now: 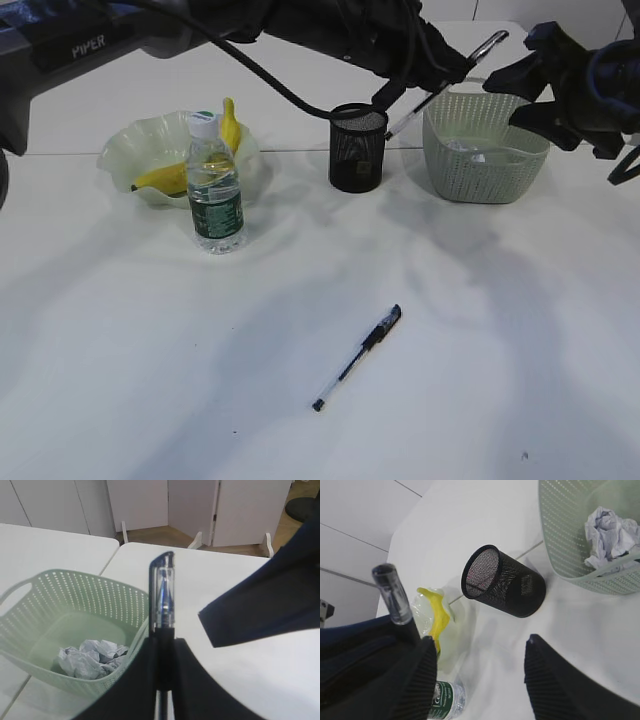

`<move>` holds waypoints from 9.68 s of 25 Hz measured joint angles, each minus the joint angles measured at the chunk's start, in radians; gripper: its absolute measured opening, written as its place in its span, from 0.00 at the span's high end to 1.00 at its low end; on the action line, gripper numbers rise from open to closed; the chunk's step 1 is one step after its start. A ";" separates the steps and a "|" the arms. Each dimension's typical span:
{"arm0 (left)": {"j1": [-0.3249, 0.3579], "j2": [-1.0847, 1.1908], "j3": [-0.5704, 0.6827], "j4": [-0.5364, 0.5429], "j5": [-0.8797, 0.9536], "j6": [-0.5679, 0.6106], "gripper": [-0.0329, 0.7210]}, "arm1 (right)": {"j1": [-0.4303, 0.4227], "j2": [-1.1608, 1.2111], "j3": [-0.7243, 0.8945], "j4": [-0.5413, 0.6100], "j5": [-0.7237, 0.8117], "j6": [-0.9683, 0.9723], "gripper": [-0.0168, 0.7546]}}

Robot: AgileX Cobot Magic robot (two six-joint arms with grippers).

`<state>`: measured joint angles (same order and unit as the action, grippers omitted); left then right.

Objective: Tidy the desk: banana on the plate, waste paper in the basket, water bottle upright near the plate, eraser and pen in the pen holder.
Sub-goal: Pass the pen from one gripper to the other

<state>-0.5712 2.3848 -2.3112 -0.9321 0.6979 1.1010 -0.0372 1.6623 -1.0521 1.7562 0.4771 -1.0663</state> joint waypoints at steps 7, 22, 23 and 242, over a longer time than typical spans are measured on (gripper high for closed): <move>0.000 0.014 0.000 0.005 -0.001 -0.010 0.94 | 0.000 0.000 0.000 0.040 0.027 -0.039 0.43; 0.000 0.027 0.000 0.007 -0.001 -0.012 0.94 | 0.000 0.000 -0.005 0.045 0.035 -0.045 0.43; 0.000 0.027 0.000 0.007 -0.001 -0.012 0.94 | 0.000 0.000 -0.005 0.045 0.035 -0.045 0.43; -0.022 0.021 0.000 -0.131 0.042 -0.018 0.93 | 0.002 0.002 -0.073 0.072 -0.033 -0.084 0.90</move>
<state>-0.5927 2.4055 -2.3112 -1.0634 0.7395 1.0826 -0.0349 1.6644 -1.1251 1.8279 0.4444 -1.1498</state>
